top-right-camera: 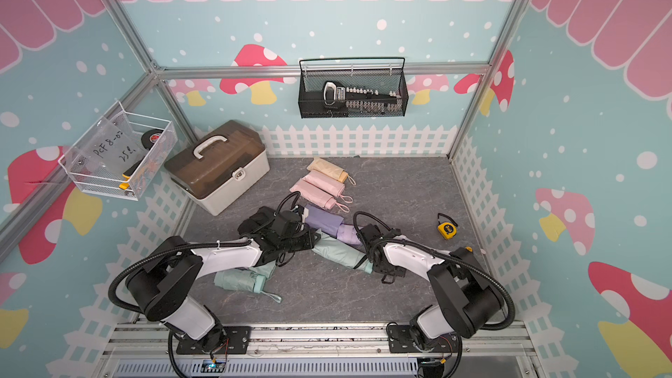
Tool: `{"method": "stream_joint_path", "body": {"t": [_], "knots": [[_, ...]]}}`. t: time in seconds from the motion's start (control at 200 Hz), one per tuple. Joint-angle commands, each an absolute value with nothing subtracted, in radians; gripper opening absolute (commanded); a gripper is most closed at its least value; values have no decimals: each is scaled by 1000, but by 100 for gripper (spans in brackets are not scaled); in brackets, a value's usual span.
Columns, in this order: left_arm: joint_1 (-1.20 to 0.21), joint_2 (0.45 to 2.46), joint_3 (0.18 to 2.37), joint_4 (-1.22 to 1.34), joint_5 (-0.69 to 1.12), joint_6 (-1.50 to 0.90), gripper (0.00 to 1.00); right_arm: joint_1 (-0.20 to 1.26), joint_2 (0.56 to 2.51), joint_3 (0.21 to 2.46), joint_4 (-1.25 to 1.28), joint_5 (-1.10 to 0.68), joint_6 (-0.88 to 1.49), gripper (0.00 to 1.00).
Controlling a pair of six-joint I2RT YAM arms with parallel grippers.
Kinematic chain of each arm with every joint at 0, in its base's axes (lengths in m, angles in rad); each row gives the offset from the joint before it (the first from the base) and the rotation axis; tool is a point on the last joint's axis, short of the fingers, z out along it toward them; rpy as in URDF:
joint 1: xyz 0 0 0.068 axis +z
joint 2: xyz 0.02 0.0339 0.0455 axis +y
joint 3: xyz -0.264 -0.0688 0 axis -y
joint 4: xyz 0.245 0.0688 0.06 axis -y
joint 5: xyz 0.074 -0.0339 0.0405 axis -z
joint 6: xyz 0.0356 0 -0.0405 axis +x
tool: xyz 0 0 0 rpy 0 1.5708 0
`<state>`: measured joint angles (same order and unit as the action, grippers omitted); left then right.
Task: Take umbrellas out of sleeves
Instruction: Take out the umbrella from the umbrella sleeve.
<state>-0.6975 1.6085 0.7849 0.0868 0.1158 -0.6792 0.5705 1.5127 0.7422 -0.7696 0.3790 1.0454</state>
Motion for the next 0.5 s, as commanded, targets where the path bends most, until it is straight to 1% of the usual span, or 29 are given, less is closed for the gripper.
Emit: {"method": "stream_joint_path", "body": {"t": [0.0,0.08,0.195,0.435,0.495], "knots": [[-731,1566,854,-144,-99,-518,0,565,1602,758,-903,410,1121,0],[-757,1568,893,-219,-189,-465,0,565,1644,793,-936,423,1121,0],[-762,1577,915,-285,-270,-426,0,565,1675,819,-964,437,1123,0],[-762,1580,895,-292,-313,-393,0,564,1653,801,-984,450,1151,0],[-762,1576,890,-292,-352,-390,0,563,1647,801,-993,455,1152,0]]}}
